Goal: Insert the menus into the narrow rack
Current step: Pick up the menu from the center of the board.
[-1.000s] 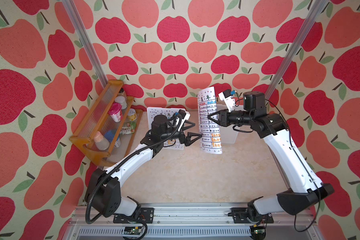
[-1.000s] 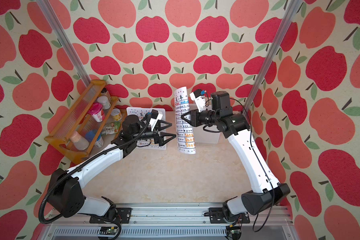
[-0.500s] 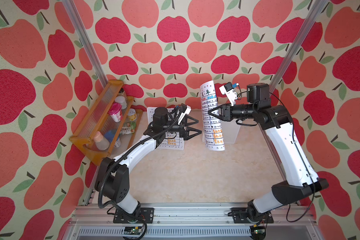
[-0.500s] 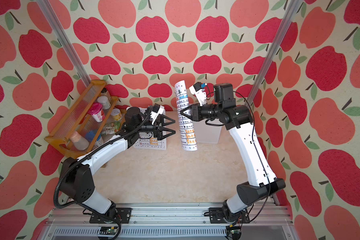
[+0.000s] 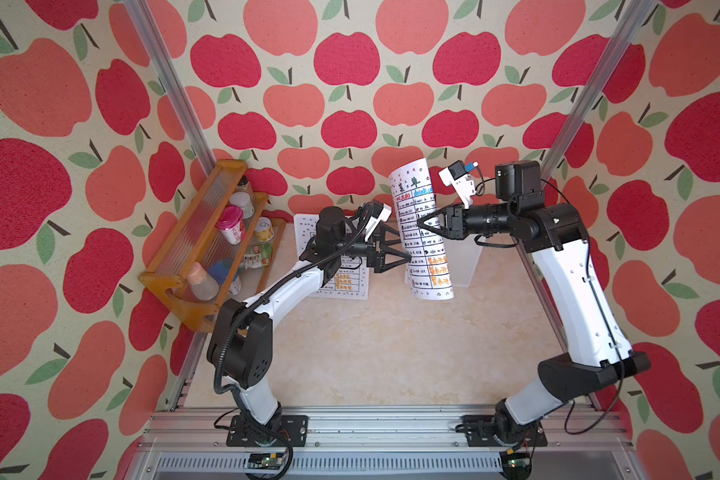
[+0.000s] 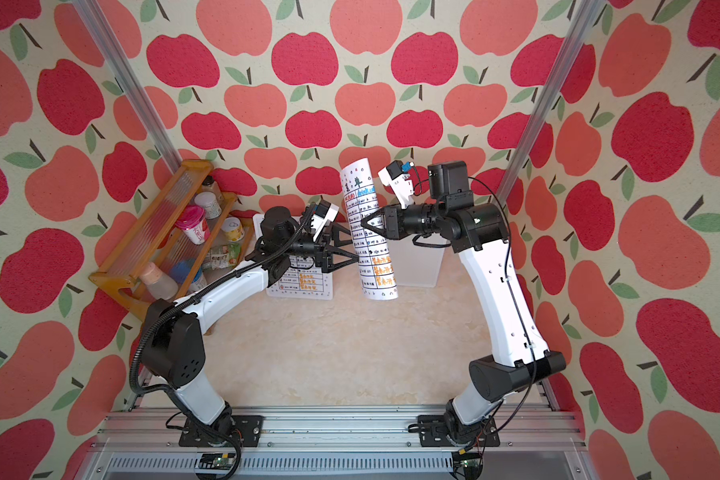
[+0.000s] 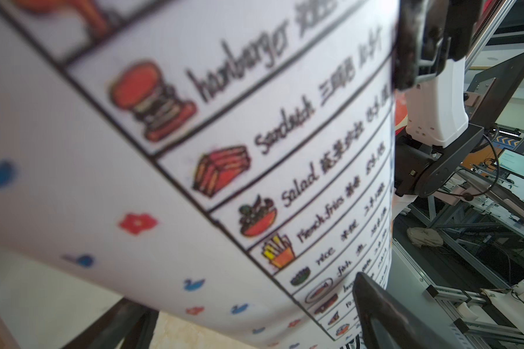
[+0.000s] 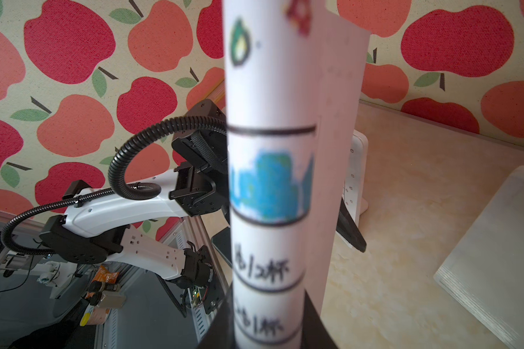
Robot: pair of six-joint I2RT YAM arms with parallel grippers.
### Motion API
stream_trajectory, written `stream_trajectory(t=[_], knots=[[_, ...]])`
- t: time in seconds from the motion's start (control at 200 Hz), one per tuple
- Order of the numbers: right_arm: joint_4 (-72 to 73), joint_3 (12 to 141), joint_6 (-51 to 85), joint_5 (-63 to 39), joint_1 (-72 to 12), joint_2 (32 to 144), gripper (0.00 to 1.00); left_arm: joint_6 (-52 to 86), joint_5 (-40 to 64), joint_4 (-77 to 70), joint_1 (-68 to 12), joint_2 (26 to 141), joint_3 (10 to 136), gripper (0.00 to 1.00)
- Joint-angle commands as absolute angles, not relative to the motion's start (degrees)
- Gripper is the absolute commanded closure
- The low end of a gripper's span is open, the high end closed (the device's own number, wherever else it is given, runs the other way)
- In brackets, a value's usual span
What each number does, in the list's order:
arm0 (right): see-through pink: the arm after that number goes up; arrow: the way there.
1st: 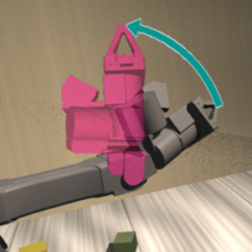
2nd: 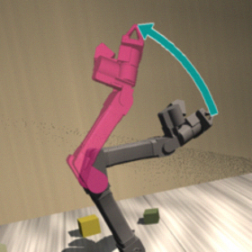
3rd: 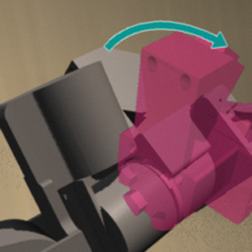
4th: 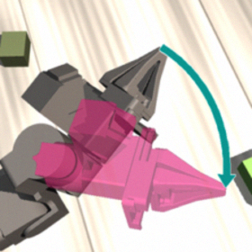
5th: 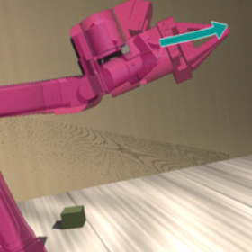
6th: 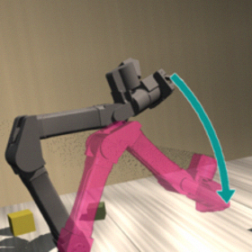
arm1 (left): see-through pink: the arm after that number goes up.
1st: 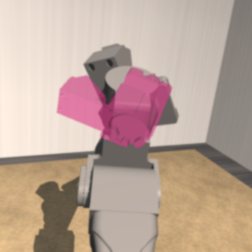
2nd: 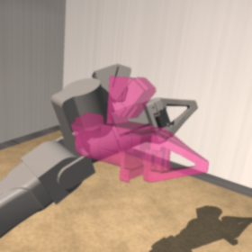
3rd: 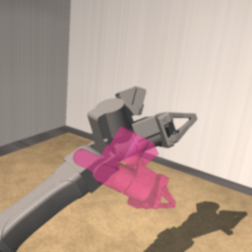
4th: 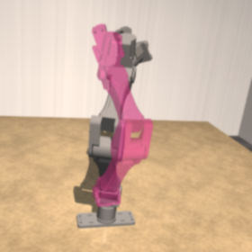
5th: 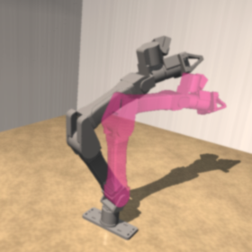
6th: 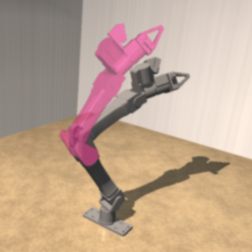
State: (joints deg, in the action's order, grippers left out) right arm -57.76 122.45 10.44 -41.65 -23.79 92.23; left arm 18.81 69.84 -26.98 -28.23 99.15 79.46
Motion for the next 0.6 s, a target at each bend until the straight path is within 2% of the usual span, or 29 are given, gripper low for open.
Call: stream_trajectory(t=[0.0, 0.345, 0.595], knots=[[-59.8, 124.8, 8.7, -41.7, -23.2, 93.9, 0.74, 19.1, 71.8, -29.1, -28.2, 98.3, 80.2, 0.02], [-61.2, 127.4, 8.0, -40.2, -21.8, 97.1, 0.74, 16.9, 72.1, -25.4, -28.3, 96.0, 79.7, 0.22], [-62.4, 127.5, 6.8, -38.3, -21.0, 98.8, 0.74, 13.5, 70.9, -20.8, -27.0, 91.8, 77.8, 0.27]])
